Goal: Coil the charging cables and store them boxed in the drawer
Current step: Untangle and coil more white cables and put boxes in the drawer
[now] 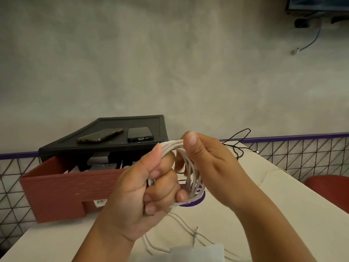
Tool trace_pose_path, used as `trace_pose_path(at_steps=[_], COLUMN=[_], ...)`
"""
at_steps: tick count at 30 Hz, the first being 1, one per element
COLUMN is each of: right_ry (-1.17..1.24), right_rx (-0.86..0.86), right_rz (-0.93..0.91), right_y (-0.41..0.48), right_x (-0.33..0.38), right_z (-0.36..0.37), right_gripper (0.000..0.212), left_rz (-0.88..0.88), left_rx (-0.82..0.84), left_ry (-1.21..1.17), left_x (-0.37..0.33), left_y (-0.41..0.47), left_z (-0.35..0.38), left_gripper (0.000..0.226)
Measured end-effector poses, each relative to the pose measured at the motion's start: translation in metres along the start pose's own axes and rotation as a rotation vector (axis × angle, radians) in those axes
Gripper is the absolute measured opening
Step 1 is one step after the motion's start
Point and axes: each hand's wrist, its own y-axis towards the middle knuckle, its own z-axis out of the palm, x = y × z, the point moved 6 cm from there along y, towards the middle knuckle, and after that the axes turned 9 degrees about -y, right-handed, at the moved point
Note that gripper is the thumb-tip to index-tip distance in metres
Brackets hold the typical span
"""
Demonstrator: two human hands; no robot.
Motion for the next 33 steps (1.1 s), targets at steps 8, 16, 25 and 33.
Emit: trace_pose_path(at_steps=[8,16,25,33], right_ry=[-0.358,-0.379,-0.361,-0.293], right_rx=[-0.161,-0.155,-0.064,-0.062], right_rz=[0.087,0.063,-0.01,-0.047], right_y=[0.001,0.003,0.002,0.002], right_x=[-0.005,-0.011,-0.006,-0.007], right_z=[-0.008,-0.007,0.002,-0.008], right_gripper=[0.045,0.045,0.038,0.031], left_rz=[0.089,0.169,0.198,0.321], left_rx=[-0.413,-0.596,-0.674,-0.677], left_ry=[0.42,0.474,0.656,0.651], left_x=[-0.007,-0.012,-0.013,-0.02], left_y=[-0.002,-0.003,-0.006,-0.004], left_z=[-0.014,-0.014,-0.007,-0.004], left_gripper=[0.036,0.03,0.032,0.041])
